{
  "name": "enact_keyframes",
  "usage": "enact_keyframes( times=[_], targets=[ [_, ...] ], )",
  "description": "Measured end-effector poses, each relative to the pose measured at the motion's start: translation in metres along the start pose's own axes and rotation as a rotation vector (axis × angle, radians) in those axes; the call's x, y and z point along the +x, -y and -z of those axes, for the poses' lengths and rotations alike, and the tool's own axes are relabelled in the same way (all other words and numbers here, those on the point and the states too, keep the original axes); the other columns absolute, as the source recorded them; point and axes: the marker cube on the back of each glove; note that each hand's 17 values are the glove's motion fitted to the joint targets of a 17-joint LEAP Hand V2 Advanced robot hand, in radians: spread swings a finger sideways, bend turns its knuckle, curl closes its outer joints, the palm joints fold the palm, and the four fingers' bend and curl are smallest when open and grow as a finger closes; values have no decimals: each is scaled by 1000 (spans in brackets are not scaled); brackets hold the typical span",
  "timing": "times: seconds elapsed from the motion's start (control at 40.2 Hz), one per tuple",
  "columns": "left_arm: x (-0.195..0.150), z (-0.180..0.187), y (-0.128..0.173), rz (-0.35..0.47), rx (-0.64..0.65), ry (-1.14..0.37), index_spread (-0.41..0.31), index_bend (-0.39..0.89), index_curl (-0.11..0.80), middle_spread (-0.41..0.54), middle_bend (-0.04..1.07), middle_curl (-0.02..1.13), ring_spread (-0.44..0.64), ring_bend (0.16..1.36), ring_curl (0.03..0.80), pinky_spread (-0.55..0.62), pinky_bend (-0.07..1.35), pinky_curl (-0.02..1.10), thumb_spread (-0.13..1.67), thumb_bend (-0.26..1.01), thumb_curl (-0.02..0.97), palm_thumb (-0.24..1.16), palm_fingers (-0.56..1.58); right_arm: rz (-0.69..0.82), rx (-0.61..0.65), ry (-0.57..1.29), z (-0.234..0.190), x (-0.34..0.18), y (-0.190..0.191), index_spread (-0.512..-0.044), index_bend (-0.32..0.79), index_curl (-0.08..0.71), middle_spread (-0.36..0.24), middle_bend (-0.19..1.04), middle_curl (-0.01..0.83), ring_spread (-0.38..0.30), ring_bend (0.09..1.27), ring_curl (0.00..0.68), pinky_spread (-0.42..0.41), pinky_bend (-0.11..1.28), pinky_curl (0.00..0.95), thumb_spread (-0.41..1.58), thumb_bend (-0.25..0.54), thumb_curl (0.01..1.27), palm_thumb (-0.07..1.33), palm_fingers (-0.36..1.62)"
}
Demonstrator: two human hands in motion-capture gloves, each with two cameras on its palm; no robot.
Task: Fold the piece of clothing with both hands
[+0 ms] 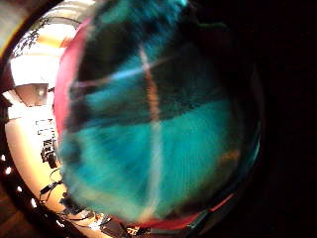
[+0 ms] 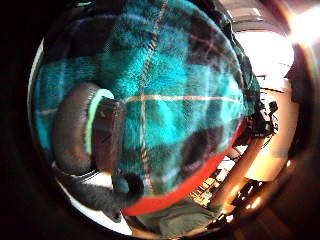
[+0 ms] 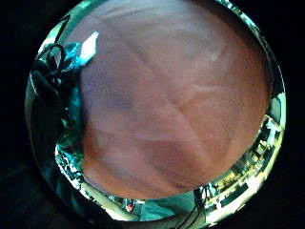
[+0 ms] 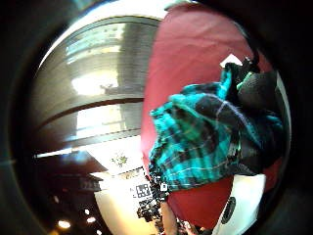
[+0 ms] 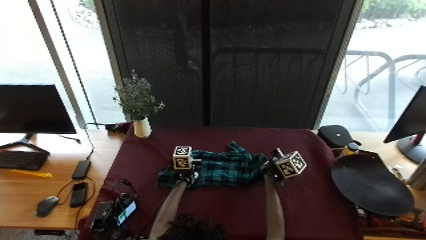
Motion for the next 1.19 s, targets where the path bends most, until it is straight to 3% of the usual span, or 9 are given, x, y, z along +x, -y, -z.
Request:
enact_keyframes(
  times=[0.099,0.298,0.398,0.472,0.82,0.97,1.044,1.119,1.193],
  targets=[
    [-11,37,-7,1,-33,3,-90,139,385,19,192,374,202,457,362,265,419,350,1397,9,214,216,394,218,12,119,1,-65,-13,-268,163,241,-139,169,378,-227,634,422,-295,733,365,865,68,527,1011,1093],
    [-41,105,-41,17,8,-15,-85,124,363,-6,215,398,157,508,374,260,392,353,1344,-7,236,242,436,242,66,-120,-70,-112,39,-277,168,284,-190,153,380,-240,580,419,-311,678,355,711,12,571,1050,1122],
    [-61,130,-53,58,104,-19,-84,124,355,-11,221,406,145,510,372,252,390,357,1329,-10,244,247,440,360,-32,-65,-79,-170,-21,-280,166,303,-225,150,375,-244,565,420,-319,664,355,656,-12,590,1063,1132],
    [-69,128,-44,20,161,-91,-87,119,347,-13,225,410,134,521,372,249,385,359,1321,-9,247,254,450,442,-118,-29,-87,-205,-74,-280,164,317,-244,147,372,-251,557,422,-322,657,356,619,-24,601,1062,1137],
    [-108,122,-64,33,185,-142,-89,126,329,-24,238,426,114,526,366,233,370,369,1322,-6,257,279,474,642,-249,-107,-229,-227,-132,-281,147,346,-209,155,377,-261,539,431,-337,632,359,529,-34,635,1055,1147],
    [-119,108,-61,83,149,-159,-89,127,324,-25,235,429,114,526,362,227,365,373,1323,-9,260,284,476,656,-441,-142,-258,-215,-154,-281,124,345,-203,144,372,-263,548,437,-339,647,366,529,-30,643,1051,1131],
    [-120,101,-58,97,145,-146,-89,128,322,-21,227,430,115,527,361,226,364,376,1323,-10,261,285,474,731,-666,-45,-259,-212,-166,-282,98,333,-194,139,368,-260,564,442,-339,663,371,546,-31,642,1047,1111],
    [-119,95,-54,104,164,-130,-89,129,320,-20,222,429,115,528,360,224,363,378,1323,-11,262,284,474,797,-921,42,-252,-208,-174,-285,10,293,-182,62,329,-207,603,458,-240,719,395,744,-4,620,1043,786],
    [-115,91,-53,105,186,-111,-89,129,319,-19,220,430,115,528,359,223,361,380,1323,-10,262,286,475,794,-907,-48,-234,-201,-167,-281,60,301,-142,101,325,-144,605,484,-127,710,421,880,-1,603,1028,558]
  ],
)
